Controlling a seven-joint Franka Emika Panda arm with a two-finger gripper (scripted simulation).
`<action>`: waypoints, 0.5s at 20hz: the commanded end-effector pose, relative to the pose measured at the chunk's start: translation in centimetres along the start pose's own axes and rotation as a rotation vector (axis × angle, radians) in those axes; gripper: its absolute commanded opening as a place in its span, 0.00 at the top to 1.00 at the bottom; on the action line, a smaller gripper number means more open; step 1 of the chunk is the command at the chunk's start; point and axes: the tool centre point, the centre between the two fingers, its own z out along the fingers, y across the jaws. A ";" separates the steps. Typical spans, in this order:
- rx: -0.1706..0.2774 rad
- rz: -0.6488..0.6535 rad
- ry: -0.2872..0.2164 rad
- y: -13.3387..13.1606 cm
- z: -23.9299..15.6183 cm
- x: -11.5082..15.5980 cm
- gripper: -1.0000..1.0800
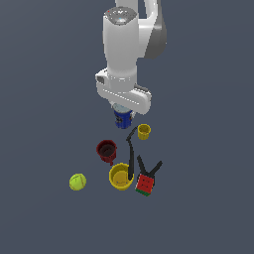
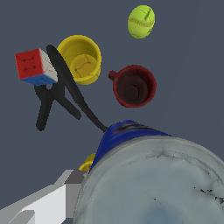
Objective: Pick up a designated object from a clutter of objects.
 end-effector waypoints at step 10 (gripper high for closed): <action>0.002 0.000 0.003 -8.3 -9.3 -7.6 1.00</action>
